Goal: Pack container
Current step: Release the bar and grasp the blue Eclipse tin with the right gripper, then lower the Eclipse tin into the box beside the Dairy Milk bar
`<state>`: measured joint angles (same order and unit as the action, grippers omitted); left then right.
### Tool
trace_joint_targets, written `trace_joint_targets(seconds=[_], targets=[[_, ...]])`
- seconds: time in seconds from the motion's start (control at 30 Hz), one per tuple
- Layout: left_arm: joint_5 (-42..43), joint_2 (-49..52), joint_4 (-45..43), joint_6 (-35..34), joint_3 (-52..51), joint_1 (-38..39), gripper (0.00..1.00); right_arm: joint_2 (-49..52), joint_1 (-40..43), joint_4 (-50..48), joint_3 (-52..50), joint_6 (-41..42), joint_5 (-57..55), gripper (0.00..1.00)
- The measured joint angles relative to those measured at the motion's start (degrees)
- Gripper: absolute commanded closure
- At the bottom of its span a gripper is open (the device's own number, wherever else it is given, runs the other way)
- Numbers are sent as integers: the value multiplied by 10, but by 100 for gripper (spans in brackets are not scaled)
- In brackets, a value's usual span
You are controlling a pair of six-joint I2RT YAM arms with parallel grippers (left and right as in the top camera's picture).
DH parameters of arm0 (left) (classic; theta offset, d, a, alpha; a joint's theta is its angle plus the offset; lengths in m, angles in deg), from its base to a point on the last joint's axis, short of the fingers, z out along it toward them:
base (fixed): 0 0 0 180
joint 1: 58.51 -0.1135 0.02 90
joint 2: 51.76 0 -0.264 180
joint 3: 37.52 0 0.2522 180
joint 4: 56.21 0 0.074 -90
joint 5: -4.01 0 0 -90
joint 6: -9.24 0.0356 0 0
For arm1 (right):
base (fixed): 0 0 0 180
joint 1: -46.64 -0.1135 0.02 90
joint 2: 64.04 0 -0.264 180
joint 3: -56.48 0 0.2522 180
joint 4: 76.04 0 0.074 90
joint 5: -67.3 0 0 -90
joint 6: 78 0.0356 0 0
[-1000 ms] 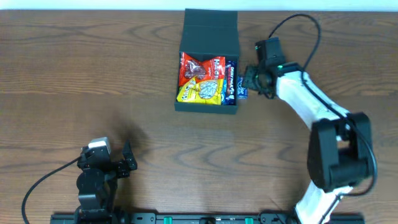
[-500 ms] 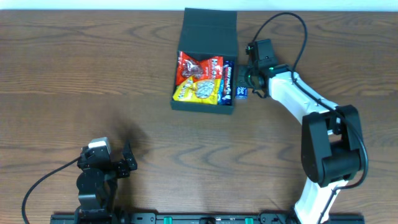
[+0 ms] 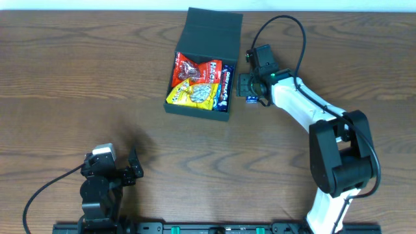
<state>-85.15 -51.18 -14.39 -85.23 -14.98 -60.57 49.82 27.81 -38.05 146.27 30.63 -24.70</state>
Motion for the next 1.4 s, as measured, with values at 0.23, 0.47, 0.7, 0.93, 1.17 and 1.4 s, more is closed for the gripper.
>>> trace_joint_targets(seconds=[0.23, 0.47, 0.7, 0.93, 1.17, 1.4], targets=[[0, 0, 0, 0, 0, 0, 5, 17, 7, 7, 0, 0, -4, 32], [0, 0, 0, 0, 0, 0, 5, 39, 7, 9, 0, 7, -18, 44], [0, 0, 0, 0, 0, 0, 5, 39, 7, 16, 0, 15, -29, 62], [0, 0, 0, 0, 0, 0, 5, 39, 8, 25, 2, 17, -30, 76], [0, 0, 0, 0, 0, 0, 5, 39, 13, 138, 87, 17, -30, 89], [0, 0, 0, 0, 0, 0, 5, 33, 10, 222, 242, 43, -23, 90]])
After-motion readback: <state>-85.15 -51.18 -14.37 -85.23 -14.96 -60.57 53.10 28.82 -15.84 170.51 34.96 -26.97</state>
